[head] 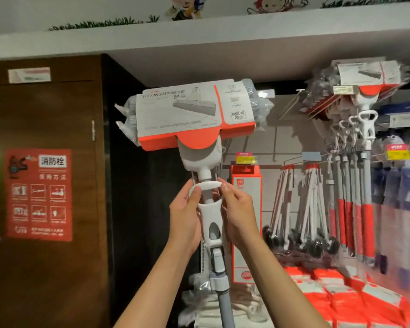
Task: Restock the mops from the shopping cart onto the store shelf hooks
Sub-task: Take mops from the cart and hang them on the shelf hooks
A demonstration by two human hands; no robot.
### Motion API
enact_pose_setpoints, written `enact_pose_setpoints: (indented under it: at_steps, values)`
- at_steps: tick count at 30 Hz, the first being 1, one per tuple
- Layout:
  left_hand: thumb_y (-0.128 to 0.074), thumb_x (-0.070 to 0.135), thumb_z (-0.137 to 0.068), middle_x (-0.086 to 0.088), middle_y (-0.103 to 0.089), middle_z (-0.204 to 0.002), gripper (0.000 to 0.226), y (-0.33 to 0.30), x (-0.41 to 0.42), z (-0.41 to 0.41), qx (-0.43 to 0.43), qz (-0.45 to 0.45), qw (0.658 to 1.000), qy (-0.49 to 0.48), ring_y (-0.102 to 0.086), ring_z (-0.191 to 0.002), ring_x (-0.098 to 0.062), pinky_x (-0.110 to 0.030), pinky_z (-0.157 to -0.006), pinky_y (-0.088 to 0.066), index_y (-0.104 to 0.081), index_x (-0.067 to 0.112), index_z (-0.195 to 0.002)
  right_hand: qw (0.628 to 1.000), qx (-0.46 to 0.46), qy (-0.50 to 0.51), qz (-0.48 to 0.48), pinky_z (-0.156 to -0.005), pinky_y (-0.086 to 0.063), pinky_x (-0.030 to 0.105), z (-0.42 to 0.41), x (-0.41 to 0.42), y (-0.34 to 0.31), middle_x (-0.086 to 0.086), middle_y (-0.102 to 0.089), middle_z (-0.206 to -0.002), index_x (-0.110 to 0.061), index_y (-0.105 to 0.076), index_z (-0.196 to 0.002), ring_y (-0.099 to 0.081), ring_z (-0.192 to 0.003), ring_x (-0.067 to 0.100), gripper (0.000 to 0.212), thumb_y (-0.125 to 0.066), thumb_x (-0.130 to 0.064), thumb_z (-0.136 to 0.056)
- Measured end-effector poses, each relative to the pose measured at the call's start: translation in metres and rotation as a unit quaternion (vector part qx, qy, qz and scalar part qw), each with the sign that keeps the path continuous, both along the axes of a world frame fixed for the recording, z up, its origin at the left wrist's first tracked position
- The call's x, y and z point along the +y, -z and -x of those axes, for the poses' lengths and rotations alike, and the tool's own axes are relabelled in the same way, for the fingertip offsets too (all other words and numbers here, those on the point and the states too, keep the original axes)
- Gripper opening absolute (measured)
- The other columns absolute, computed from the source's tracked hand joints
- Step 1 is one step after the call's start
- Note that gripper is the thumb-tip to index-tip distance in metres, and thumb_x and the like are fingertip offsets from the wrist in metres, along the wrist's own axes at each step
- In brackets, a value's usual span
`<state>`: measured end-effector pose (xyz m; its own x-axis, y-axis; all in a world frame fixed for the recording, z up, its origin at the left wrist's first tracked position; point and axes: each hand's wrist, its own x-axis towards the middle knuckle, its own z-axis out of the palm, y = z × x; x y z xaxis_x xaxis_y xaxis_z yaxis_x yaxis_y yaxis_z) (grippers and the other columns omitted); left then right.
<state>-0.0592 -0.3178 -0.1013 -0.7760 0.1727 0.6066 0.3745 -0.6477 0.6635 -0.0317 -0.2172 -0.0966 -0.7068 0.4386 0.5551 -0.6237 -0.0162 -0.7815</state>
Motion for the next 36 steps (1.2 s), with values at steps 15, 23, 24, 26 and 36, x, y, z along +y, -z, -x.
enact_pose_setpoints:
  at_steps: [15,23,24,26,36]
  values:
    - [-0.056,0.009,-0.101,-0.012,-0.070,-0.121,0.030,-0.055,0.111,0.088,-0.012,-0.013,1.000,0.002,-0.070,-0.109,-0.028,-0.041,-0.093,-0.055,-0.059,0.016,-0.130,0.998,0.047,0.028,0.023,-0.102,-0.051,0.053,0.078,0.107,-0.051,0.012,-0.074,-0.113,-0.005,-0.068,-0.124,-0.069,-0.110,0.031,0.028,-0.050,-0.012,-0.104]
    - [-0.053,0.012,-0.103,-0.010,-0.070,-0.123,0.025,-0.087,0.134,0.155,0.037,-0.004,0.999,-0.020,-0.069,-0.112,-0.025,-0.038,-0.094,-0.055,-0.059,0.019,-0.127,0.994,0.091,0.042,0.043,-0.095,-0.054,0.047,0.135,0.119,-0.088,0.016,-0.074,-0.110,-0.007,-0.071,-0.113,-0.070,-0.103,0.030,0.025,-0.048,-0.008,-0.104]
    - [-0.052,0.012,-0.103,-0.010,-0.071,-0.121,0.024,-0.091,0.136,0.164,0.040,-0.009,0.999,-0.013,-0.070,-0.110,-0.024,-0.034,-0.089,-0.055,-0.059,0.018,-0.126,0.994,0.094,0.047,0.041,-0.094,-0.054,0.046,0.143,0.119,-0.093,0.017,-0.074,-0.109,-0.006,-0.071,-0.114,-0.070,-0.103,0.030,0.025,-0.048,-0.008,-0.104]
    - [-0.052,0.012,-0.103,-0.009,-0.072,-0.119,0.028,-0.102,0.137,0.181,0.045,-0.017,0.999,0.003,-0.071,-0.105,-0.021,-0.029,-0.082,-0.055,-0.059,0.013,-0.130,0.993,0.102,0.058,0.031,-0.090,-0.056,0.043,0.159,0.121,-0.102,0.016,-0.075,-0.107,-0.004,-0.071,-0.116,-0.070,-0.103,0.032,0.026,-0.049,-0.009,-0.104]
    - [-0.055,0.020,-0.103,0.001,-0.067,-0.132,0.030,-0.161,0.139,0.280,0.138,0.064,0.987,-0.045,-0.062,-0.124,-0.016,-0.040,-0.108,-0.047,-0.064,0.022,-0.132,0.984,0.157,0.087,-0.004,-0.058,-0.052,0.025,0.236,0.123,-0.154,0.001,-0.072,-0.074,-0.012,-0.076,-0.091,-0.064,-0.064,0.013,0.032,-0.047,-0.007,-0.104]
